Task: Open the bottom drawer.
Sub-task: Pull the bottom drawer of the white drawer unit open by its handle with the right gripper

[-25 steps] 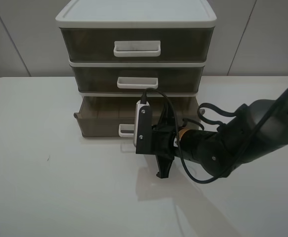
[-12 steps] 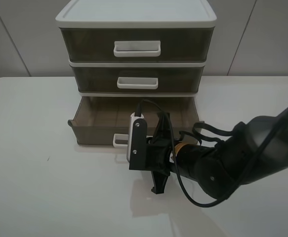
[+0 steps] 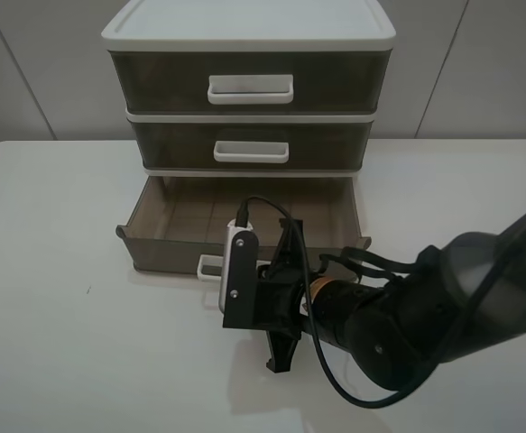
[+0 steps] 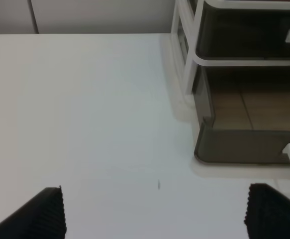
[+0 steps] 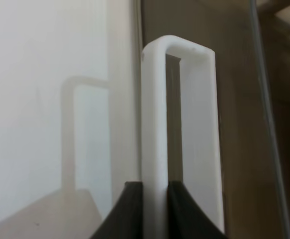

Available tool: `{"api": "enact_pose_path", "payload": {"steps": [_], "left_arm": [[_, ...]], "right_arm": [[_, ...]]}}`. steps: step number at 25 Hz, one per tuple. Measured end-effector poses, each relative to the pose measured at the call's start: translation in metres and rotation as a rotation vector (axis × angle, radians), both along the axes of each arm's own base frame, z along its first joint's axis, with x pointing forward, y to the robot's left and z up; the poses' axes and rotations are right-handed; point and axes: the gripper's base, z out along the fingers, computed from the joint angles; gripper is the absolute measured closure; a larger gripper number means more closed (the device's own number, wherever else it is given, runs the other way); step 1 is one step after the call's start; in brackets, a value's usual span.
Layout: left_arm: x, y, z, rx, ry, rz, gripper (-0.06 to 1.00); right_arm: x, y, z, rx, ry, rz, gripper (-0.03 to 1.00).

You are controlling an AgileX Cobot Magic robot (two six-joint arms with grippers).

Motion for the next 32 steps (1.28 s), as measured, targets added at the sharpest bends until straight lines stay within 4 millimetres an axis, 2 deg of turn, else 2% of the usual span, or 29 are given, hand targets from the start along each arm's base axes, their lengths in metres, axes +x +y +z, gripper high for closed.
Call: {"api": "enact_pose_path", "payload": {"steps": [10,22,29,32], "left_arm": [[0.0,0.0,0.0,0.0,0.0,0.0,0.2],[0.0,0.0,0.0,0.0,0.0,0.0,0.2],[0.0,0.0,0.0,0.0,0.0,0.0,0.2],[0.0,0.0,0.0,0.0,0.0,0.0,0.2]], "right_arm": [[-0.005,0.002,0.002,0.005,0.007,-0.013,0.86],[-0.012,-0.01,0.002,-0.012,-0.006,0.008,0.86],[-0.012,-0.01,0.002,-0.01,-0.009,0.008,0.86],[-0.012,-0.01,0.002,-0.01,-0.012,0.009,0.8]]}}
